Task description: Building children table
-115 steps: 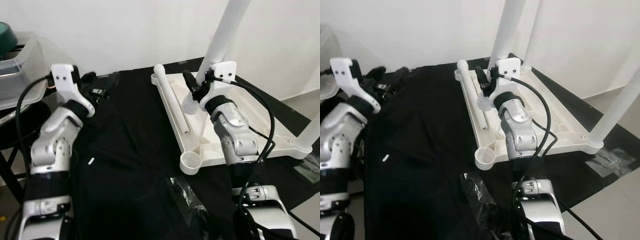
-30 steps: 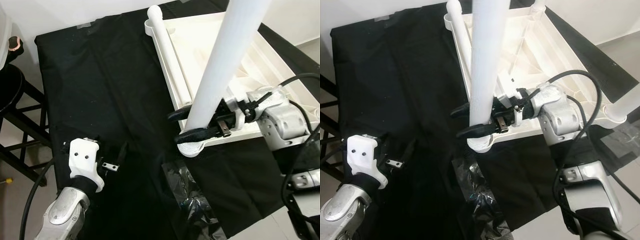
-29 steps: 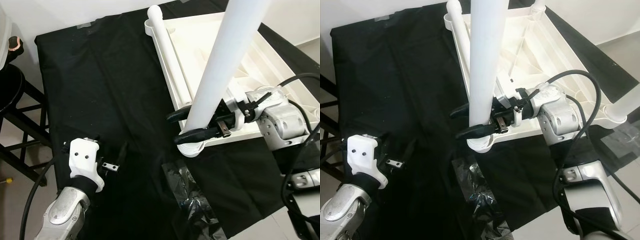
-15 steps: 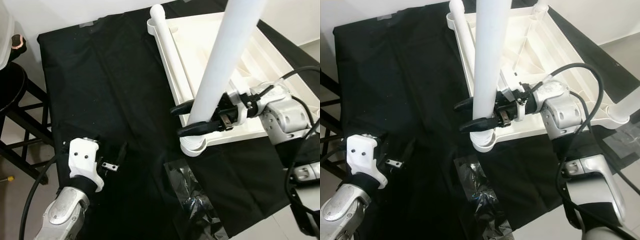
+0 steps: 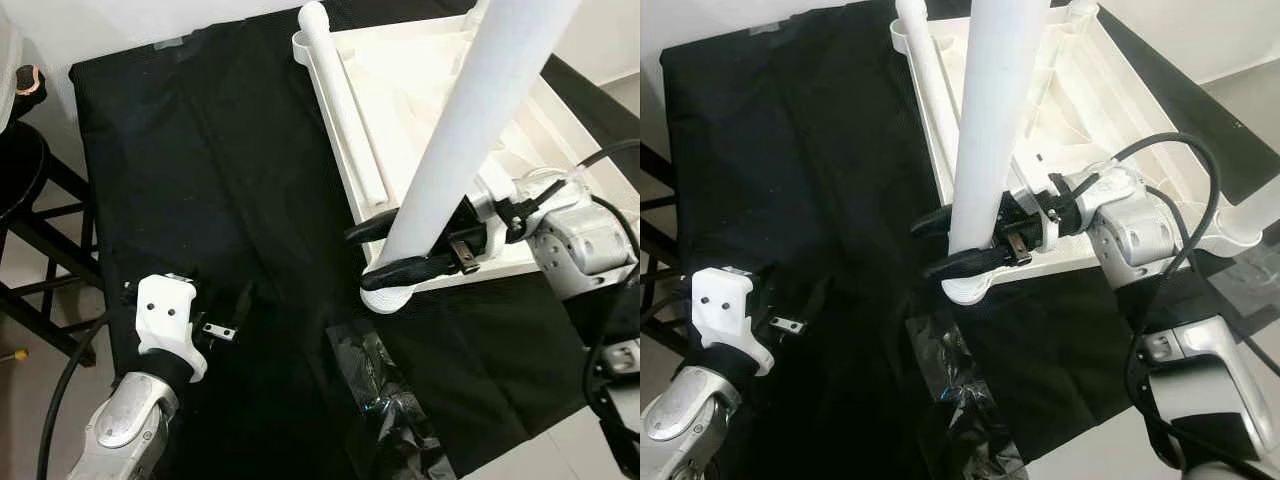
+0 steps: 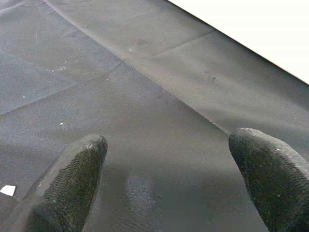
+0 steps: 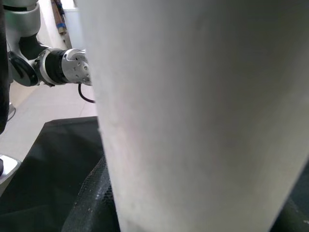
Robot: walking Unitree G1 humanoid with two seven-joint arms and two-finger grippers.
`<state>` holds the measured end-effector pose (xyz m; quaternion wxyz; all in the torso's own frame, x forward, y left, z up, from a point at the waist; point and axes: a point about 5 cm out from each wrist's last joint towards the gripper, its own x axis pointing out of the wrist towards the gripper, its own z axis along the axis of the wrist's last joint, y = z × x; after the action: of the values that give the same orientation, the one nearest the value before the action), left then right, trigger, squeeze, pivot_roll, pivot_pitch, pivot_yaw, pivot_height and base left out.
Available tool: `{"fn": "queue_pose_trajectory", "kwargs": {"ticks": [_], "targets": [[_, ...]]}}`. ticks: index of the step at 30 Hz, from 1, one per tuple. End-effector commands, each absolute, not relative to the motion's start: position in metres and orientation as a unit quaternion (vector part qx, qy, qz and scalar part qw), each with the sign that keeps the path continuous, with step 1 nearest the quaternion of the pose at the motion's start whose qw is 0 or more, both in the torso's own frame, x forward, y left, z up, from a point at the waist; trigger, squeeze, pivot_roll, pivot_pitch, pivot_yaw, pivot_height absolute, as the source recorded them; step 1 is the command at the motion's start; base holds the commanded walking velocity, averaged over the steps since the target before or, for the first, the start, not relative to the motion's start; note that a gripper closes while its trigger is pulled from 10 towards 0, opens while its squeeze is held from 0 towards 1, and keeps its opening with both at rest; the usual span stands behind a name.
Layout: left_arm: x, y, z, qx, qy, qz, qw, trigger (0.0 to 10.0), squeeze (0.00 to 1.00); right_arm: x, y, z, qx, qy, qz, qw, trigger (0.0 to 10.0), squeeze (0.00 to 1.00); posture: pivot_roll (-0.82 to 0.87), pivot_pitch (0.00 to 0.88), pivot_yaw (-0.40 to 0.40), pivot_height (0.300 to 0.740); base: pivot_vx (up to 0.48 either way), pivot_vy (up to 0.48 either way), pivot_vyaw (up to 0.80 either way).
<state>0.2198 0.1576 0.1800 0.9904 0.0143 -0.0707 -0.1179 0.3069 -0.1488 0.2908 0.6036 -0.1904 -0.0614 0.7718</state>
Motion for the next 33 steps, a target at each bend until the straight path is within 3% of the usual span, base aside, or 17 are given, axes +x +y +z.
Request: {"fn": "queue_pose_trajectory", "kwargs": {"ticks": [1,33], "targets": [[0.217,0.16,0.179,0.012,-0.067,-0.116,0.991,10.0,0.0,0.307,-0.15,0.263,-0.182,0.008,0.778,0.601,10.0,0.0,0.02,0.366,0.035,0.74,0.0,0.0,0.0],[0.218,0.161,0.18,0.013,-0.066,-0.116,0.991,10.0,0.0,0.314,-0.167,0.27,-0.183,0.014,0.758,0.626,10.0,0.0,0.02,0.364,0.042,0.74,0.0,0.0,0.0]]}}
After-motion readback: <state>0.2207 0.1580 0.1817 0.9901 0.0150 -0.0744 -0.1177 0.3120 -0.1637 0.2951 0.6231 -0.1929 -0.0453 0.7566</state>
